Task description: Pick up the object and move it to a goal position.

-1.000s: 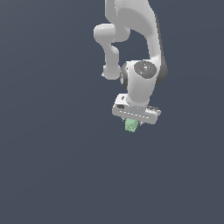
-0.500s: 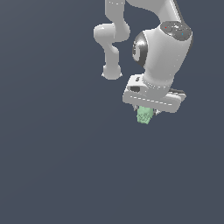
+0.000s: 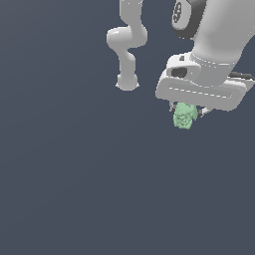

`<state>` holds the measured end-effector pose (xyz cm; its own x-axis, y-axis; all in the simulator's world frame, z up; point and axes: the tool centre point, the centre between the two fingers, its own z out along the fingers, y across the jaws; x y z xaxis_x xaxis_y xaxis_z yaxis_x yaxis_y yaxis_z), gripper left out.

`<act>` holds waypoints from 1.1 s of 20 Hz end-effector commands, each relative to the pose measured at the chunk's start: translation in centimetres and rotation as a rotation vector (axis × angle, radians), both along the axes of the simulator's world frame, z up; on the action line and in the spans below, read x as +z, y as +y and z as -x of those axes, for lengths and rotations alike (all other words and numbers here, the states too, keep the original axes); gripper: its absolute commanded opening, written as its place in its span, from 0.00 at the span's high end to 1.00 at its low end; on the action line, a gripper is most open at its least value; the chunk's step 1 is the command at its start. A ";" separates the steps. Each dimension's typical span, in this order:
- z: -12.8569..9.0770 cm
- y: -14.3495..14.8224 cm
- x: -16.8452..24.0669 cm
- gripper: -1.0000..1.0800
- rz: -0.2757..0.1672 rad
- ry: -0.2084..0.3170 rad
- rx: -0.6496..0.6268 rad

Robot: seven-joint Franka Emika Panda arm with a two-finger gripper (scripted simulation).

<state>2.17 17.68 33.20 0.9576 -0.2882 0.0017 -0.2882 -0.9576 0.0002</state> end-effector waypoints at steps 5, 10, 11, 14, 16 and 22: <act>-0.9 1.8 4.4 1.00 0.000 0.001 0.000; -1.4 2.7 6.6 1.00 0.000 0.001 0.000; -1.5 2.8 6.9 1.00 0.000 0.001 0.000; -1.7 3.1 7.7 1.00 0.000 0.001 0.000; -1.8 3.3 8.1 1.00 -0.001 0.002 0.000; -2.0 3.5 8.6 1.00 -0.001 0.002 0.000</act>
<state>4.12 21.15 41.67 0.9576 -0.2881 0.0000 -0.2881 -0.9576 0.0000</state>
